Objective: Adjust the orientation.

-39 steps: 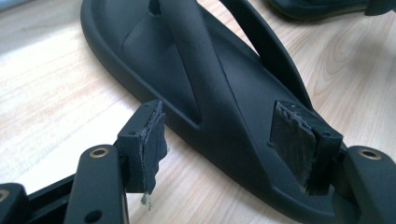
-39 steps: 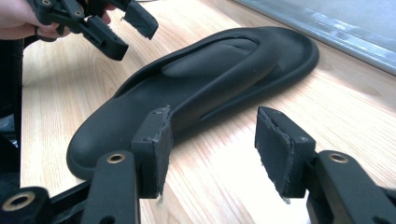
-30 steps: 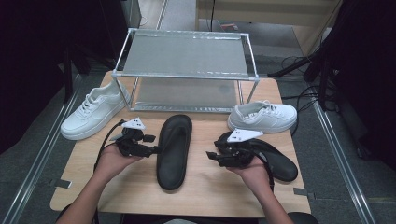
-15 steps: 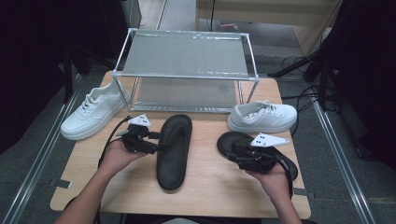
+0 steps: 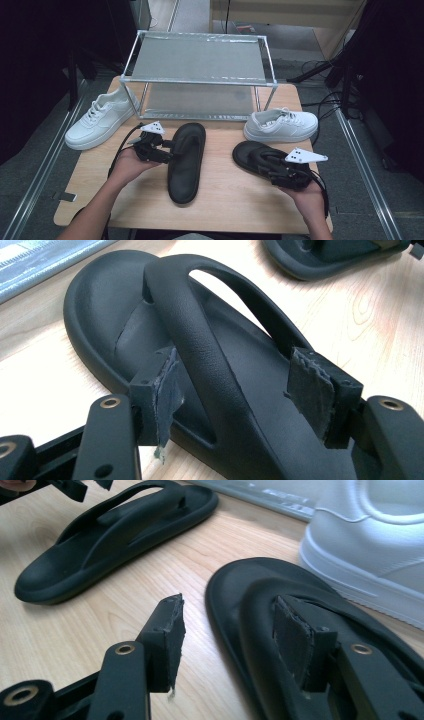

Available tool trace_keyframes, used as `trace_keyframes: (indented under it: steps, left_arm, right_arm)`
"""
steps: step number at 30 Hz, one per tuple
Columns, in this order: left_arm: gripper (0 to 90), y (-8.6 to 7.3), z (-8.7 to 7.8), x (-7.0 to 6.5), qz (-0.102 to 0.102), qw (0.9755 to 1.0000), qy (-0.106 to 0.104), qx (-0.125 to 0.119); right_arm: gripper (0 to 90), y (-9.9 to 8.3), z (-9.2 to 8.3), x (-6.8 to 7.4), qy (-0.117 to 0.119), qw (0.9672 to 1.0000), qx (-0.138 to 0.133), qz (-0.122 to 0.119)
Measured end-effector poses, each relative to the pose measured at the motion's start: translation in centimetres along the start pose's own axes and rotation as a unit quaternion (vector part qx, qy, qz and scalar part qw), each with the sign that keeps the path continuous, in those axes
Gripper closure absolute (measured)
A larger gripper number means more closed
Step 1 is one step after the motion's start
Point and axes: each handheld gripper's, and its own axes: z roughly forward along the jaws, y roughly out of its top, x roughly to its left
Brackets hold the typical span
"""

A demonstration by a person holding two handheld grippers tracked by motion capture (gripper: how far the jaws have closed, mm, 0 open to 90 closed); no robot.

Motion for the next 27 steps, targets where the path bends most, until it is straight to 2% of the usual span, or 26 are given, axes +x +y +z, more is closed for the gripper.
trace_keyframes:
  steps: [5,8,13,17,20,24,27]
  left_arm:
    - [37.9,0.1,0.2,0.2,-0.003,1.0,-0.004,-0.007]
    - [37.8,0.3,0.3,0.2,0.0,1.0,-0.003,-0.002]
    - [37.9,0.4,0.5,0.2,0.003,1.0,-0.007,0.003]
    - [37.9,0.3,0.6,0.2,0.001,1.0,-0.005,0.003]
    - [37.9,0.3,0.6,0.3,0.001,1.0,-0.004,0.002]
    - [37.9,0.3,0.6,0.3,0.001,1.0,-0.004,0.002]
    - [37.8,0.3,0.6,0.3,0.003,1.0,-0.004,0.005]
  right_arm:
    - [49.3,-0.7,0.1,-1.0,-0.003,1.0,0.007,0.001]
    - [49.2,-0.9,0.3,-1.3,-0.001,0.9999,0.011,0.001]
    - [50.9,-1.3,1.4,-1.8,0.013,0.9996,0.023,-0.003]
    - [52.4,-1.2,2.4,-2.2,0.024,0.9993,0.026,0.009]
    - [56.0,-1.3,2.9,-2.2,0.028,0.9989,0.036,0.007]
    - [64.2,-1.5,3.1,-2.6,0.03,0.9986,0.039,0.018]
    - [68.3,-1.6,3.3,-2.9,0.031,0.9977,0.053,0.025]
